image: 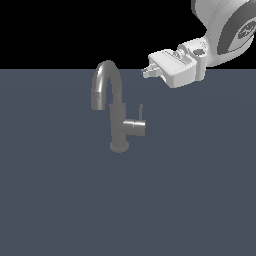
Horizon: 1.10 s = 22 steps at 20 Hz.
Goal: Turn on the faucet by rotating a designated handle.
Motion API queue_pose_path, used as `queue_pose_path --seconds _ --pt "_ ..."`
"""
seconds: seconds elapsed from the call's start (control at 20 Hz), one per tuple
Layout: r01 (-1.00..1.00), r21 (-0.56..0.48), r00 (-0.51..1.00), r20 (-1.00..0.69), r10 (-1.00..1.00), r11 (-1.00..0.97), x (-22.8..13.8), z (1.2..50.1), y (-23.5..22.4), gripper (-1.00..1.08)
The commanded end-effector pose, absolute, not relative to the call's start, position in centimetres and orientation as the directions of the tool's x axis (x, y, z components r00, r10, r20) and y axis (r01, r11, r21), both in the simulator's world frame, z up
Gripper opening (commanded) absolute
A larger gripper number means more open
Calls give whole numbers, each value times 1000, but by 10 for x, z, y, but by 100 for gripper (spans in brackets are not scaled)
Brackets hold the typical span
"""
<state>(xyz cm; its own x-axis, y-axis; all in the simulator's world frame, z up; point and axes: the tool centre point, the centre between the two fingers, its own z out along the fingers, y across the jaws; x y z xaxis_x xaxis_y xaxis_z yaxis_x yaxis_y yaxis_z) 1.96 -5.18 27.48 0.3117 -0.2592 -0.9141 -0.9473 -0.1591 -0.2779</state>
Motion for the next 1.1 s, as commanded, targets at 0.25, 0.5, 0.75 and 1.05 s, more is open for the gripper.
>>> queue_pose_path --seconds 0.25,0.5,0.75,1.05 --pt "-988 -150 142 -980 -142 46 33 217 -57 -100" --pt "-988 -76 67 -995 -73 137 36 188 -56 -100" --pt "-981 -25 21 -999 -25 192 37 170 -53 -100" --pt "-976 -2 1 -1000 -1 216 37 161 -51 -100"
